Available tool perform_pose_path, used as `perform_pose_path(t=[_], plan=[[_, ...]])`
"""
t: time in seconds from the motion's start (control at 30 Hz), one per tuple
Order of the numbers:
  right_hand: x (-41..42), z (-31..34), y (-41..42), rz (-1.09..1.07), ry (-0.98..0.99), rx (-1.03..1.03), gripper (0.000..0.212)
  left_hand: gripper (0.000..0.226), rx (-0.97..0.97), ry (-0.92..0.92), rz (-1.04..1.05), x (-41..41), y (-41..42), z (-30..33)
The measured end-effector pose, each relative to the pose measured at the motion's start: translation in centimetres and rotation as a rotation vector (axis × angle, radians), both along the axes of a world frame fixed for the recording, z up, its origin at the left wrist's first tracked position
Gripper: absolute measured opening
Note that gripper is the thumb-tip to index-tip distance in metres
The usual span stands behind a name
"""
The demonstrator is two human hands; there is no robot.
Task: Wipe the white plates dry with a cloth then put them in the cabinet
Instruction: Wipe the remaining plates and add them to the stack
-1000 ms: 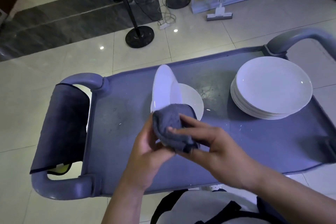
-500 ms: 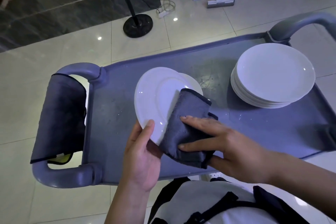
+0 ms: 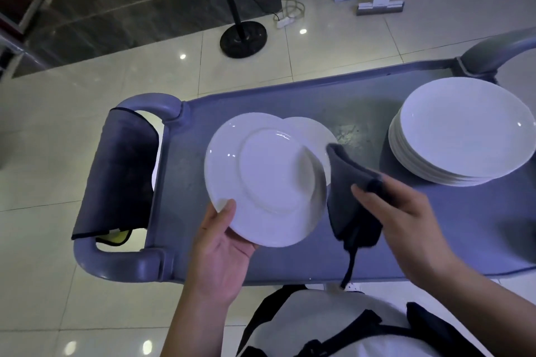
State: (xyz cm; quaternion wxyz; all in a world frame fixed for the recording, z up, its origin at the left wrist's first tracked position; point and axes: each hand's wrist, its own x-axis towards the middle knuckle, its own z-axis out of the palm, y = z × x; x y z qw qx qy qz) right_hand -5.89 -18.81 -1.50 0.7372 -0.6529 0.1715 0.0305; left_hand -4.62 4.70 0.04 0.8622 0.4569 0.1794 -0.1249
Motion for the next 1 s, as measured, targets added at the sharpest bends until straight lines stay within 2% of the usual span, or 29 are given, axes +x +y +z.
perform_pose_path(t=[0.1,0.17,0.23,0.33,0.53,0.57,0.63,0.7,0.77,0.8,0.83,0.9,1.0], plan=[[2.2,2.1,2.3,0.186,-0.220,-0.164,0.037,0.070,0.022,0.013,-0.057,-0.4,-1.1,0.0],[3.7,1.8,4.3,0.252,-0.270,-0.368,0.043,0.069,0.043,0.006,-0.095,-0.5,-1.7,0.1],[4.2,1.5,5.7,0.292,-0.267,-0.492,0.052,0.058,0.038,-0.013,-0.092,-0.4,-1.8,0.3],[3.2,0.8,6.6,0.424,-0.276,-0.415,0.057,0.037,0.033,-0.027,-0.066,0.0,-1.2,0.4],[0.8,0.1,2.8,0.745,-0.321,-0.351,0.051,0.029,-0.003,-0.013,0.008,-0.1,0.4,0.5],[0.5,-0.2,1.6,0.776,-0.322,-0.359,0.050,0.037,-0.011,-0.034,0.000,0.0,0.7,0.5],[0.0,-1.1,-0.4,0.735,-0.282,-0.343,0.047,0.055,0.018,-0.056,-0.035,0.1,1.0,0.7],[0.3,-1.9,-1.6,0.505,-0.125,-0.176,0.046,0.040,0.036,-0.030,-0.039,0.4,0.7,0.4],[1.3,-2.3,-2.3,0.181,0.078,0.034,0.034,0.026,0.031,0.022,0.000,0.5,0.5,0.4],[1.8,-2.2,-2.6,0.075,0.146,0.089,0.027,0.028,0.013,0.035,0.010,0.6,0.4,0.5],[2.2,-1.9,-2.9,0.037,0.160,0.087,0.025,0.039,0.000,0.034,0.006,0.7,0.5,0.4],[3.0,-0.7,-3.3,0.092,0.048,-0.015,0.029,0.057,0.032,0.046,-0.015,0.8,0.4,0.5],[4.3,2.5,-2.3,0.421,-0.290,-0.318,0.045,0.035,0.026,0.138,-0.027,0.7,-0.5,0.6]])
